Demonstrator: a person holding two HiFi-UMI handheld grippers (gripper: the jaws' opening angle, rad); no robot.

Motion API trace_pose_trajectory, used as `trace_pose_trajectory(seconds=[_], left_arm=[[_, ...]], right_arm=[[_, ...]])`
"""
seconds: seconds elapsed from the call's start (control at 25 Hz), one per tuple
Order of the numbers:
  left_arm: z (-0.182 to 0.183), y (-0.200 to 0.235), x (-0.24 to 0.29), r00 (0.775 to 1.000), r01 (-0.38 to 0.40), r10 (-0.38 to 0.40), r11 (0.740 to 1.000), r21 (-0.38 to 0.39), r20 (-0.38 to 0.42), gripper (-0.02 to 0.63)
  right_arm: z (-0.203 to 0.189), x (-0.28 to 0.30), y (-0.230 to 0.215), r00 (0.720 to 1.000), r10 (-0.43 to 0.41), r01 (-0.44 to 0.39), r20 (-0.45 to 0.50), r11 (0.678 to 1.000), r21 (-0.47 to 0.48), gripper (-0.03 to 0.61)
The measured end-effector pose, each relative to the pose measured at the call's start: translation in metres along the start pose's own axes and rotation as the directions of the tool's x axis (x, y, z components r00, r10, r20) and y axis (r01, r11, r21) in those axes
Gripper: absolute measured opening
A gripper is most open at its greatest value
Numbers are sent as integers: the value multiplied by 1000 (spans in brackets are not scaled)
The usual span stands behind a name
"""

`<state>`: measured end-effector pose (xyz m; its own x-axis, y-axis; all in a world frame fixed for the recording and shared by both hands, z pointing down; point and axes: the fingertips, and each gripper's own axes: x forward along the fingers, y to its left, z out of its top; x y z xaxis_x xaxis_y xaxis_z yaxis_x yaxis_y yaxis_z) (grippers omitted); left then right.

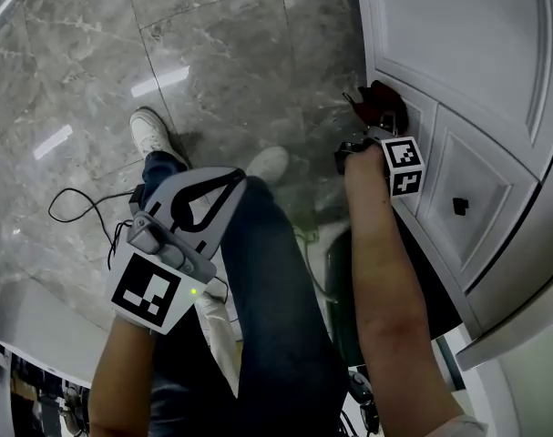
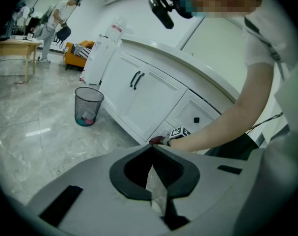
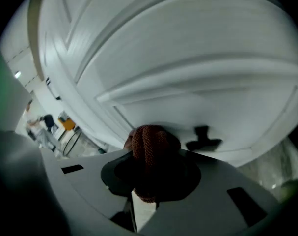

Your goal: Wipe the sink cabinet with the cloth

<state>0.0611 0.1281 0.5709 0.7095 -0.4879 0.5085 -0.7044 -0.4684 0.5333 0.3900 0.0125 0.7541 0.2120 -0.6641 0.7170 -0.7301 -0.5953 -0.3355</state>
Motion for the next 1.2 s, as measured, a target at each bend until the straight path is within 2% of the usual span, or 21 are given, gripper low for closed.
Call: trace_pose_trajectory(seconds=[0.08,0.24,0.4,0.84,1.08,1.2], left_arm=[[3,-7,6,1000,17,-17,1000,16,-6,11],[6,-14,15,999,39,-38,999,36,-21,11],[2,-18,20,998,55,-53,997,56,-43,11],[-12,-31,27,993,94,-86,990,108,-76,11],[-15,-36,29,993,101,-92,987,128,-79,11],[-17,-41,27,992,104,-95,987,121,-80,11]], right_arm=[[-2,-5,-21,999,-44,41,30,994,106,77],[-2,-7,-29,998,32,-39,63,993,113,77],[-3,-9,-36,996,50,-60,79,989,136,77],[-8,-6,-52,990,135,-137,40,988,67,77],[-17,-8,-79,995,98,-97,-2,991,91,77],[-13,-18,-89,996,87,-85,-18,994,74,77]])
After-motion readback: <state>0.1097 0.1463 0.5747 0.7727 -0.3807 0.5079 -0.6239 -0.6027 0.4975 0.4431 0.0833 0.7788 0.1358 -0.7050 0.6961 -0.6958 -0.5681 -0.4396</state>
